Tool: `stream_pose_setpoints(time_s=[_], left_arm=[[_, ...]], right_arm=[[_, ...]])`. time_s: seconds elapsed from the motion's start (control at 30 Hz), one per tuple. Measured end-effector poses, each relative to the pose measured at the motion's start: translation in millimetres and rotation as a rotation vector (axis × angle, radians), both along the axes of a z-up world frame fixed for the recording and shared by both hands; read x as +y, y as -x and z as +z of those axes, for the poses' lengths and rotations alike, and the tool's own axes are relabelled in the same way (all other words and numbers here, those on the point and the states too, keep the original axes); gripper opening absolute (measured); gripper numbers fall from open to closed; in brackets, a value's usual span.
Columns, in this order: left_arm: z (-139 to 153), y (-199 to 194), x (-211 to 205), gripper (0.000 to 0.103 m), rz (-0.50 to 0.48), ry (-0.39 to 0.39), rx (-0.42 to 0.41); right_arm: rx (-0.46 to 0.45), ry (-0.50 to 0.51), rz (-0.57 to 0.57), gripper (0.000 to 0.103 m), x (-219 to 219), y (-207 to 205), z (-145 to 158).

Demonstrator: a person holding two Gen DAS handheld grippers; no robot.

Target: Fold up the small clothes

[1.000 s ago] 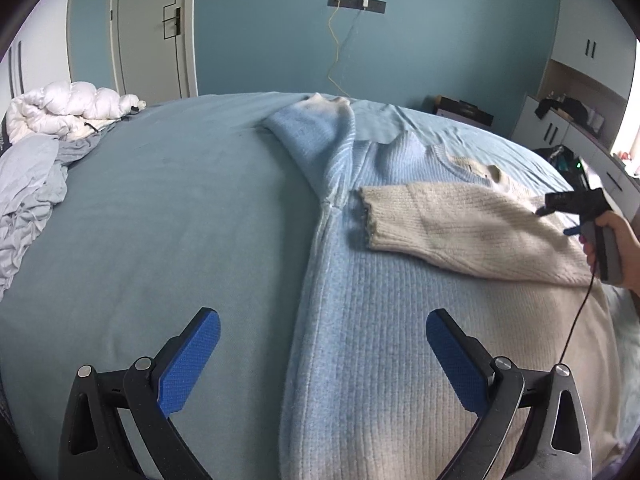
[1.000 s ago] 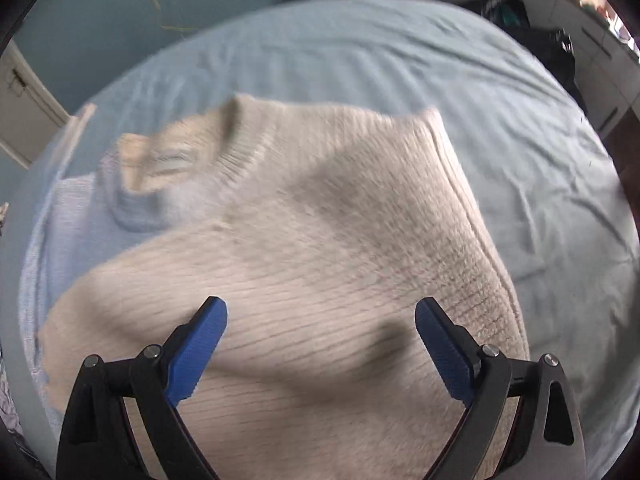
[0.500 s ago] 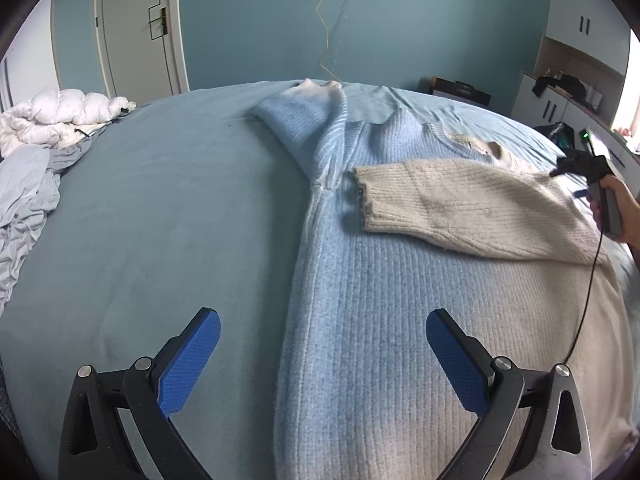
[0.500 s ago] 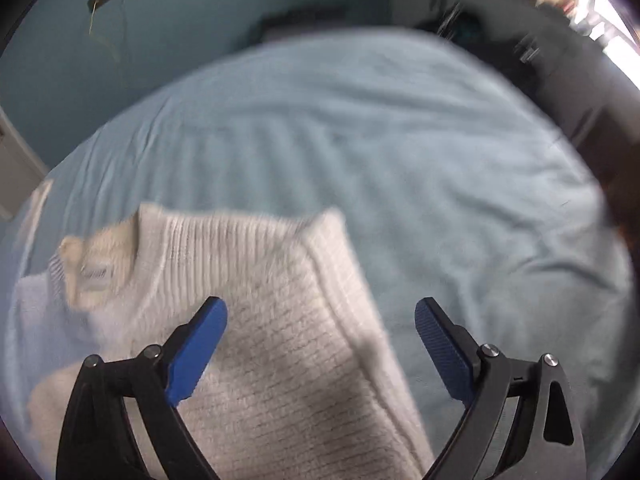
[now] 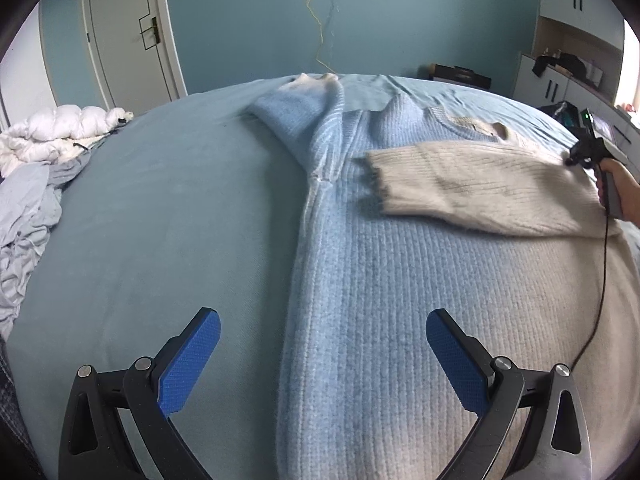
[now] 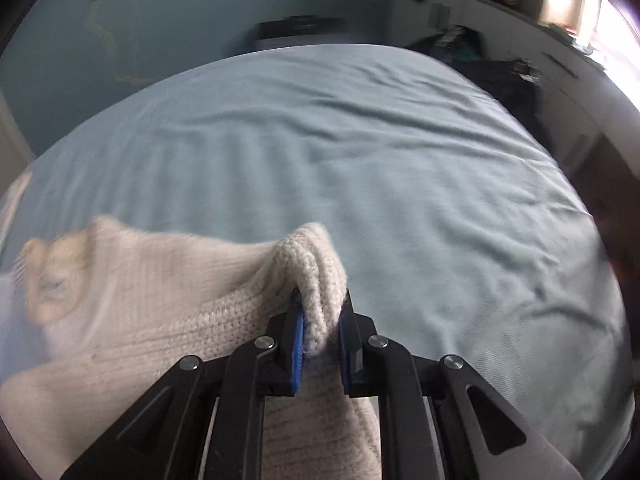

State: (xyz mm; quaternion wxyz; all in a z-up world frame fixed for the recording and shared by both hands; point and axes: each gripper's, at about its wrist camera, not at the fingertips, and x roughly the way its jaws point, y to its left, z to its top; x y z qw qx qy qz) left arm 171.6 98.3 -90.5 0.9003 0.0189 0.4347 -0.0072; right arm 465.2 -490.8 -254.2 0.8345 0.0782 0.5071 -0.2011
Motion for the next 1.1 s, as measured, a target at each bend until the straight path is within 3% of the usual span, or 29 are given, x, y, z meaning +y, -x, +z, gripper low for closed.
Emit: stream_pose_setpoints(time_s=[0.07, 0.13, 0.2, 0.23, 0.33, 0.37, 0.47, 0.57, 0.67, 0.77, 0.93, 1.03, 1.07, 1.1], left_arm=[[-1, -1, 3, 0.103, 0.002, 0.010, 0.007], [-3, -2, 3, 0.103, -0.002, 0.013, 0.015], [-3, -2, 1, 0.103, -0.010, 0.007, 0.020], [-3, -2, -1, 0.103, -0.015, 0.005, 0.021], [0, -1, -5, 0.103, -0.032, 0.006, 0.013], [1, -1, -5, 0.103, -0.034, 0.004, 0.008], [3, -1, -5, 0.103, -0.030, 0.019, 0.007], [4, -2, -3, 0.103, -0.020, 0.047, 0.015], [7, 1, -5, 0.103, -0.018, 0.041, 0.006], [8, 5, -8, 0.103, -0.021, 0.011, -0.008], [6, 8, -10, 0.103, -0.021, -0.035, -0.011], [6, 7, -8, 0.103, -0.018, -0.047, -0.011], [7, 6, -7, 0.103, -0.017, -0.045, -0.010], [8, 7, -6, 0.103, -0.017, -0.037, -0.010]], right_arm=[[-0.008, -0.005, -0.007, 0.012, -5, 6, -4], [-0.001, -0.008, 0.000, 0.022, -4, 5, -4], [0.015, -0.085, -0.017, 0.059, -20, 11, 7], [-0.012, -0.149, -0.029, 0.065, -33, 25, 18], [-0.089, -0.308, 0.006, 0.065, -47, 64, 49], [-0.076, -0.311, 0.036, 0.065, -48, 78, 53], [0.016, -0.247, 0.167, 0.066, -38, 134, 55], [0.119, -0.195, 0.264, 0.066, -20, 184, 35], [0.137, -0.167, 0.311, 0.063, -10, 198, 18], [0.174, -0.149, 0.251, 0.006, -12, 191, -3], [0.057, -0.174, 0.007, 0.005, -42, 198, -14], [0.074, -0.137, -0.006, 0.004, -36, 196, -19], [0.107, -0.123, -0.016, 0.009, -31, 192, -16], [0.144, -0.098, -0.034, 0.023, -27, 188, -9]])
